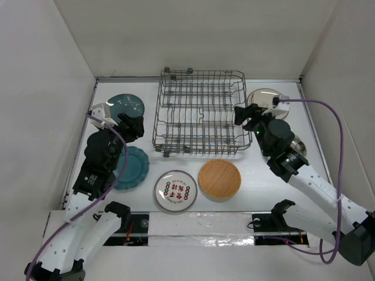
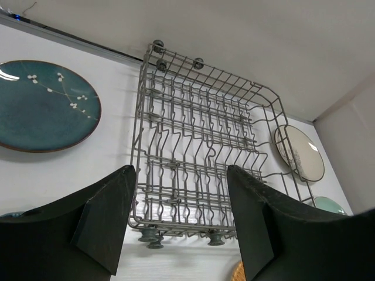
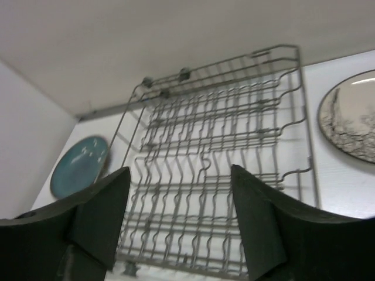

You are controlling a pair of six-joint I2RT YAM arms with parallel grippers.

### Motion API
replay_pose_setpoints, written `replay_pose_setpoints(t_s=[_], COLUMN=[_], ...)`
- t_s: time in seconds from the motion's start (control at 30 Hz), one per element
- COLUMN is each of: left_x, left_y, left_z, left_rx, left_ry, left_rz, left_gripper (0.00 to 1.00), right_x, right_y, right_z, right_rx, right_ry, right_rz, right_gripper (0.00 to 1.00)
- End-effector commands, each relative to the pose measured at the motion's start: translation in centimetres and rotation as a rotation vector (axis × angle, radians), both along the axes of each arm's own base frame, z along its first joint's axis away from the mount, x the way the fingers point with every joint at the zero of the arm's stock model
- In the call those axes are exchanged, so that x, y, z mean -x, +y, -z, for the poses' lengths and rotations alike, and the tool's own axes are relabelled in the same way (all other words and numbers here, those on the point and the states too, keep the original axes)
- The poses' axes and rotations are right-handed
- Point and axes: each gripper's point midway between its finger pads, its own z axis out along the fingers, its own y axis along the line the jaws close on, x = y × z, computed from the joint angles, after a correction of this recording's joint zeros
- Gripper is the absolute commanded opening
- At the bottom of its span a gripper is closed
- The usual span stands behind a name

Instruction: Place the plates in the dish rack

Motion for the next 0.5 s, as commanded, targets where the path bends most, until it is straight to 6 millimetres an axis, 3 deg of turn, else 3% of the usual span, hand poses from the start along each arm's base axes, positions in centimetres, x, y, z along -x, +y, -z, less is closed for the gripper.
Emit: replay_pose_setpoints(t_s=[0.0,0.07,0.1,0.13,0.17,0.2,0.27,0.3,0.33,0.4,0.43,0.47], left_x=[0.4,0.6,0.6,0.7,0.6,0.7,0.8,0.9,1.0,1.3,1.4,1.5], left_y=[-0.3,-0.4,-0.6,-0.7,-1.0,-1.1,-1.6,-1.9,-2.0,-2.3,-2.3,-2.2], left_z=[-1.5,-1.6,-1.6,-1.6,-1.4,-1.4,-1.4,-1.5,-1.4,-1.5,-1.4,-1.6], left_rx=[0.011,0.012,0.007,0.003,-0.003,-0.002,-0.011,-0.013,-0.020,-0.026,-0.029,-0.033], left_ry=[-0.072,-0.078,-0.077,-0.079,-0.075,-0.076,-0.081,-0.090,-0.094,-0.106,-0.106,-0.115], left_rz=[0.028,0.040,0.052,0.058,0.072,0.081,0.112,0.134,0.141,0.161,0.164,0.164], left_gripper=[0.61,0.61,0.60,0.58,0.54,0.53,0.47,0.35,0.27,0.06,0.00,0.00], right_x=[-1.3,-1.9,-3.0,-3.4,-4.8,-4.8,-7.1,-7.9,-9.3,-10.5,-10.9,-11.5], right_y=[-3.3,-4.1,-5.8,-6.0,-7.1,-7.1,-8.0,-8.1,-9.6,-11.3,-13.0,-15.6], right_z=[-0.8,-0.1,0.6,1.1,2.3,2.2,3.8,3.8,5.3,4.6,4.8,5.7], right_rx=[-0.128,-0.164,-0.171,-0.188,-0.199,-0.200,-0.213,-0.211,-0.199,-0.211,-0.216,-0.222], right_ry=[-0.019,0.000,0.012,0.030,0.057,0.055,0.109,0.098,0.132,0.101,0.094,0.109], right_rz=[0.076,0.073,0.114,0.102,0.141,0.141,0.164,0.172,0.229,0.283,0.358,0.426], right_gripper=[0.68,0.58,0.44,0.33,0.10,0.00,0.00,0.00,0.00,0.00,0.00,0.00])
